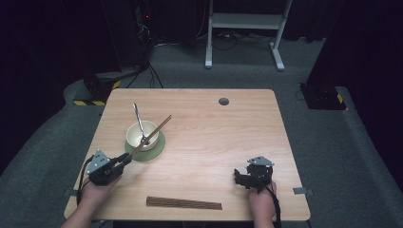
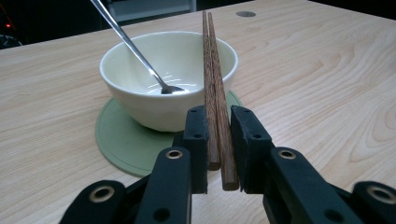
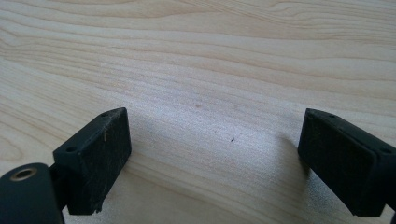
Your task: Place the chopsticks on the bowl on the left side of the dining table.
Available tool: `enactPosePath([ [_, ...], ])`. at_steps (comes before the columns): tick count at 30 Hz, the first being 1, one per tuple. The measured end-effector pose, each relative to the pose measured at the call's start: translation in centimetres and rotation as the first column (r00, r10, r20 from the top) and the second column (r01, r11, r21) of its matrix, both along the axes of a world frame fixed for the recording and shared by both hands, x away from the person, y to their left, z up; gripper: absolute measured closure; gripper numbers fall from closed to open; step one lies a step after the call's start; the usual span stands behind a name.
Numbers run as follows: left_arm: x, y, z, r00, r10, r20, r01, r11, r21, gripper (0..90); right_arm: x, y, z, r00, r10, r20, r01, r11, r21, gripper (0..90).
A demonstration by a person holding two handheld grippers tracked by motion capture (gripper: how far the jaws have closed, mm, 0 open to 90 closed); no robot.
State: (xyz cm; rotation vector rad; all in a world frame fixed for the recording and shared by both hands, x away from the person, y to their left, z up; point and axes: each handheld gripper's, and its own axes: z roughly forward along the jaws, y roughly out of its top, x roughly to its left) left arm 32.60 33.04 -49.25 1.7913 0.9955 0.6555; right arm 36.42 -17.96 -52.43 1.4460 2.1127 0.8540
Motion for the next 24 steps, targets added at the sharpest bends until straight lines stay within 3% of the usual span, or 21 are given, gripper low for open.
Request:
enactPosePath([
  [14,0.09,0.04,-0.01,0.9991,0.041,0.007,-0.042,0.9988,0.027,65.3,0.0,0.0,0.01,1.0,0.003,-0.001,-0.003,1.0,0.0,9.0],
  [24,0.18,0.7,0.09,0.9896,0.141,0.031,-0.142,0.9884,0.053,63.0,0.0,0.0,0.01,1.0,0.003,-0.001,-0.003,1.0,0.0,9.0],
])
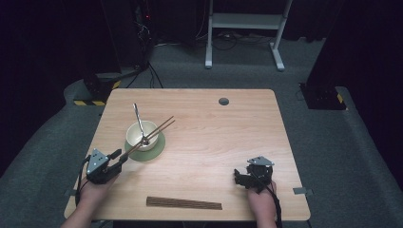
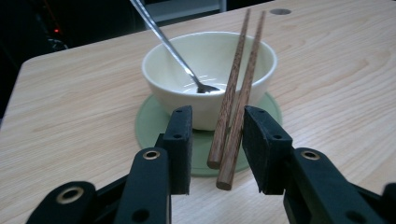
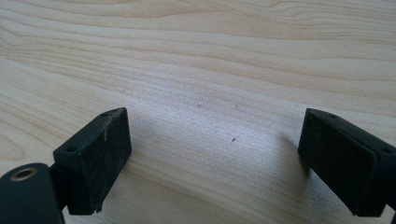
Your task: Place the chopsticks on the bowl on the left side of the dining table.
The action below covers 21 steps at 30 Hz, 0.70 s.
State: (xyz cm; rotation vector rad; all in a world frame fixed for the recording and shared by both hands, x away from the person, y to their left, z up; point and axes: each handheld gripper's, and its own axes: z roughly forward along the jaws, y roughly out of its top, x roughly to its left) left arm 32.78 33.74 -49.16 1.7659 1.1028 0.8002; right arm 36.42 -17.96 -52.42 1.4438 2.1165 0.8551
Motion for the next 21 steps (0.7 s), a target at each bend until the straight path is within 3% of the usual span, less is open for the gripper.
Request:
enactPosePath([
  [9,0.2,0.9,-0.2,0.9976,0.07,-0.004,-0.07,0.9976,-0.004,59.6,0.0,0.0,0.0,1.0,0.0,0.0,0.0,1.0,0.0,9.0],
  [13,0.5,1.1,0.1,0.9951,0.093,-0.032,-0.094,0.9956,-0.009,52.3,0.0,0.0,0.0,1.0,0.0,0.0,0.0,1.0,0.0,9.0],
  [18,0.6,0.6,1.0,0.9953,0.089,-0.039,-0.089,0.9961,0.004,44.7,0.0,0.0,0.0,1.0,0.0,-0.001,0.0,1.0,0.0,9.1],
  [21,1.3,-0.3,1.3,0.9969,0.064,-0.044,-0.06,0.9936,0.095,41.6,-0.1,0.0,0.0,0.9999,0.015,0.003,-0.015,1.0,-0.006,10.4],
])
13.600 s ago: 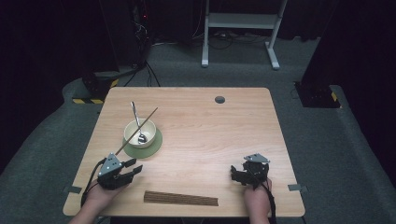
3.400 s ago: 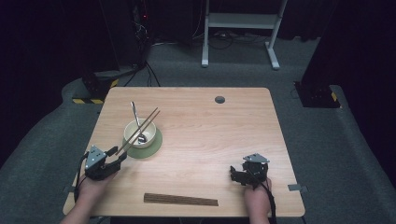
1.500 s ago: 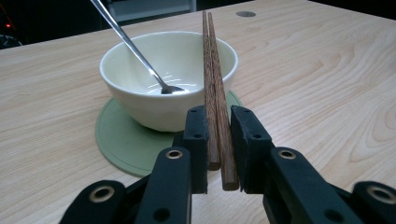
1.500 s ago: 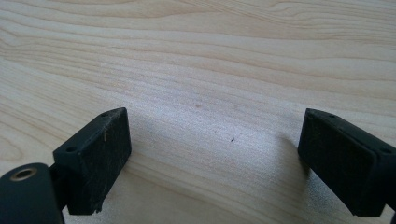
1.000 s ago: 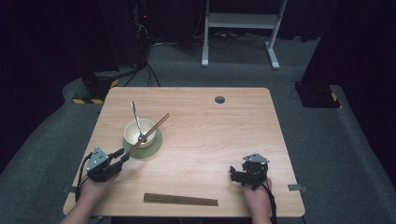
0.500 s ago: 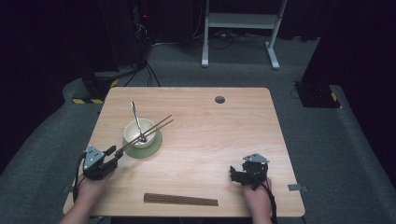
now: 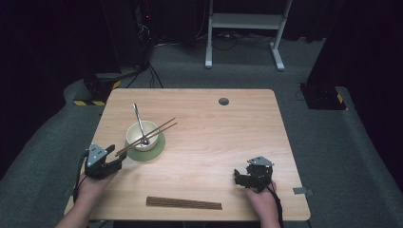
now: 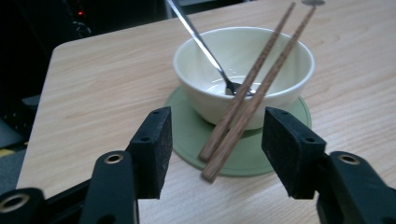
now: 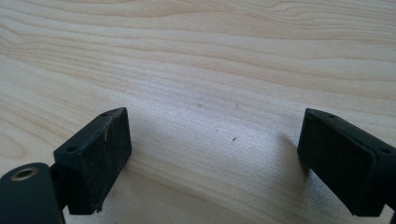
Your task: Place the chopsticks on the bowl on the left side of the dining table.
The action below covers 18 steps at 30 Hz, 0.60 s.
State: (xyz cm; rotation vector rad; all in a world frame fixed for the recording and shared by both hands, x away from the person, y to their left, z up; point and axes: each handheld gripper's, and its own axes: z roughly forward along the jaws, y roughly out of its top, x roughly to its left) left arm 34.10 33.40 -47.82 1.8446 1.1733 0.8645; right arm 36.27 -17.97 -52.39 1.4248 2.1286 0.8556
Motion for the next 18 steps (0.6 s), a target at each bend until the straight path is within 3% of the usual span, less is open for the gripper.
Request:
enactPosePath([
  [3,0.4,-0.1,0.0,1.0,0.003,0.009,-0.003,0.9996,-0.029,41.2,-0.3,0.3,0.7,0.9999,0.004,0.013,-0.004,1.0,-0.012,14.1],
  [7,0.6,-0.4,-0.4,0.9999,-0.008,0.011,0.008,0.9997,-0.021,40.3,-0.8,2.1,3.4,0.9918,0.062,0.111,-0.071,0.995,0.073,13.9],
  [10,0.7,-0.3,-0.9,0.9998,-0.015,0.014,0.015,0.9998,-0.014,39.8,-0.8,4.5,4.9,0.9829,0.096,0.157,-0.115,0.987,0.114,15.1],
  [12,0.7,-0.3,-0.9,0.9997,-0.018,0.014,0.018,0.9997,-0.013,39.4,-0.5,6.4,5.6,0.9783,0.118,0.171,-0.138,0.984,0.113,15.8],
  [13,0.6,-0.2,-0.9,0.9996,-0.021,0.02,0.021,0.9997,-0.015,39.4,-0.5,6.4,5.6,0.9783,0.118,0.171,-0.138,0.984,0.113,15.8],
  [14,0.6,-0.1,-0.8,0.9995,-0.021,0.024,0.022,0.9995,-0.025,39.6,0.0,8.3,6.1,0.973,0.137,0.185,-0.157,0.983,0.097,18.0],
  [16,0.5,-0.2,-0.8,0.9992,-0.031,0.025,0.031,0.9991,-0.027,40.0,0.7,10.0,6.3,0.9703,0.149,0.191,-0.169,0.981,0.097,20.1],
  [18,0.5,-0.3,-0.7,0.9988,-0.038,0.031,0.039,0.999,-0.022,40.2,1.1,10.8,6.4,0.9692,0.152,0.193,-0.173,0.98,0.095,23.3],
])
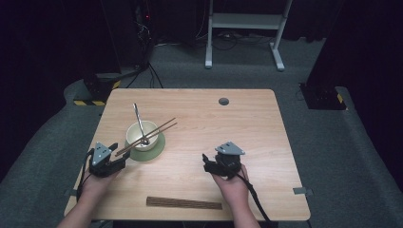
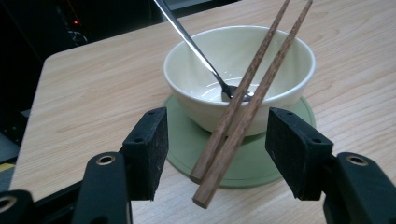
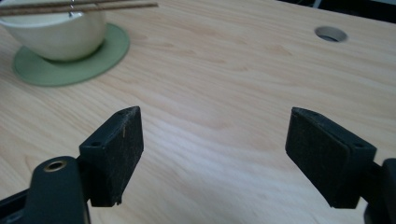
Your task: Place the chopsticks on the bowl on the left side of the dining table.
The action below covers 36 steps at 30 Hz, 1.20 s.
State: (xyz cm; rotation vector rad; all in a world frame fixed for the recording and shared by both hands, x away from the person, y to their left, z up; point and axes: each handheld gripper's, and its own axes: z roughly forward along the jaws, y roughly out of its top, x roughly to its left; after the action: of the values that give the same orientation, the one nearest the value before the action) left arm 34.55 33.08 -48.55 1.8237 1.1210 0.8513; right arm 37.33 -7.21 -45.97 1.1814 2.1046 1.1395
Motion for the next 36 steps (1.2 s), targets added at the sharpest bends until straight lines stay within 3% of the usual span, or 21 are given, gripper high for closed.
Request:
enactPosePath([
  [2,0.0,0.0,0.0,0.9998,-0.021,-0.002,0.021,0.9998,0.002,40.5,1.2,2.1,0.2,0.9999,0.004,0.01,-0.004,1.0,0.012,27.8],
  [6,0.2,0.5,-0.2,0.9997,-0.014,-0.022,0.014,0.9999,-0.006,41.1,2.9,4.5,0.2,0.9998,0.006,0.016,-0.006,1.0,-0.011,29.6],
  [11,0.4,1.4,-0.2,0.9995,0.0,-0.031,0.0,0.9999,-0.016,41.9,4.8,6.4,0.0,0.9999,-0.003,-0.014,0.003,1.0,0.004,31.1],
  [15,1.0,2.4,-0.5,0.9964,0.033,-0.078,-0.035,0.9988,-0.034,41.8,6.1,7.9,0.0,1.0,0.005,0.001,-0.005,1.0,-0.023,30.3],
  [23,1.3,3.5,-0.5,0.9947,0.055,-0.087,-0.063,0.9941,-0.089,42.3,8.4,10.7,-0.7,0.9983,0.057,-0.012,-0.058,0.995,-0.077,30.6],
  [28,1.2,3.6,-0.4,0.9944,0.063,-0.085,-0.07,0.9938,-0.086,42.9,9.5,12.1,-1.3,0.9963,0.086,-0.001,-0.085,0.991,-0.1,31.1],
  [36,1.7,4.0,-0.6,0.9903,0.103,-0.094,-0.112,0.9891,-0.096,45.8,10.6,12.9,-1.7,0.995,0.1,-0.001,-0.1,0.991,-0.093,29.5],
])
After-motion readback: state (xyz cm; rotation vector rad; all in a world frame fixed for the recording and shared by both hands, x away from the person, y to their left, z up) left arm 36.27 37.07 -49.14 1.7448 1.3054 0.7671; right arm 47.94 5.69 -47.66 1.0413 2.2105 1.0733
